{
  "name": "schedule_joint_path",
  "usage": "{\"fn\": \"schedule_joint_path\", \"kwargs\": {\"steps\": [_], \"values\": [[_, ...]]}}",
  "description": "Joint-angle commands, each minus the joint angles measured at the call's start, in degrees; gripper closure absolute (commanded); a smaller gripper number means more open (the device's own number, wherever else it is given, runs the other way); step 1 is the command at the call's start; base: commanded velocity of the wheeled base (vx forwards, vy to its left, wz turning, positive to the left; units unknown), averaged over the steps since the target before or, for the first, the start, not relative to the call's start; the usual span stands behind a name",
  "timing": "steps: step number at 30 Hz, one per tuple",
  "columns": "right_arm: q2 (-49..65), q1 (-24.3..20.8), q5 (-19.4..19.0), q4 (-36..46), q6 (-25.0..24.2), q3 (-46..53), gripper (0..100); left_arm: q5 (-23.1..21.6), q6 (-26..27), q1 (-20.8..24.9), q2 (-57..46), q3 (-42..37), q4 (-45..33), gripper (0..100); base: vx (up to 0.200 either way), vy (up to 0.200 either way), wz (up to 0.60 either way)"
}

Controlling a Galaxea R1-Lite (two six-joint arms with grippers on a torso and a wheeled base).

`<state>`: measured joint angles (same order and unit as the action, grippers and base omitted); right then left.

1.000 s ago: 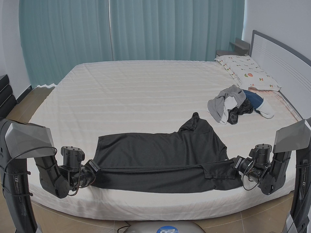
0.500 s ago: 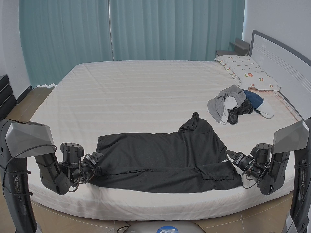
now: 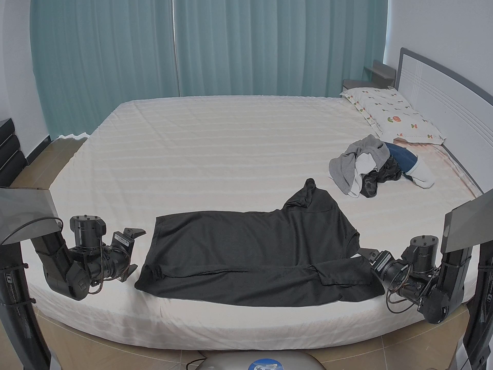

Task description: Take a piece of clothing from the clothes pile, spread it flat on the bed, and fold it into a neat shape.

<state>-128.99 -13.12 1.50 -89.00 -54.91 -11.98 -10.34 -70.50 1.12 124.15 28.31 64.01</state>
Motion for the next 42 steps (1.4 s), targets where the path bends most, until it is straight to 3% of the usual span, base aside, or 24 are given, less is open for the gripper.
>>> {"fn": "schedule_joint_path", "kwargs": {"steps": [1, 10, 31, 32, 42], "values": [[-4.69, -1.3, -1.41, -0.56, -1.87, 0.12, 0, -0.65, -0.08, -0.68, -1.63, -0.88, 0.15, 0, 0.0, 0.0, 0.0], [-7.33, -2.0, -2.2, -0.56, -4.86, -1.55, 0, -0.47, 0.36, -0.51, -1.45, -0.62, 0.24, 0, 0.0, 0.0, 0.0], [-9.61, -2.97, -1.5, -0.47, -5.21, -5.07, 0, -0.3, 0.63, -0.33, -1.28, -0.71, 0.24, 0, 0.0, 0.0, 0.0], [-9.7, -2.97, -1.5, -0.56, -5.21, -5.07, 100, -0.3, 0.63, -0.33, -1.28, -0.71, 0.24, 0, 0.0, 0.0, 0.0], [-7.94, -3.32, -0.18, -0.56, -5.91, -3.49, 100, -0.3, 0.63, -0.33, -1.28, -0.71, 0.24, 0, 0.0, 0.0, 0.0]]}}
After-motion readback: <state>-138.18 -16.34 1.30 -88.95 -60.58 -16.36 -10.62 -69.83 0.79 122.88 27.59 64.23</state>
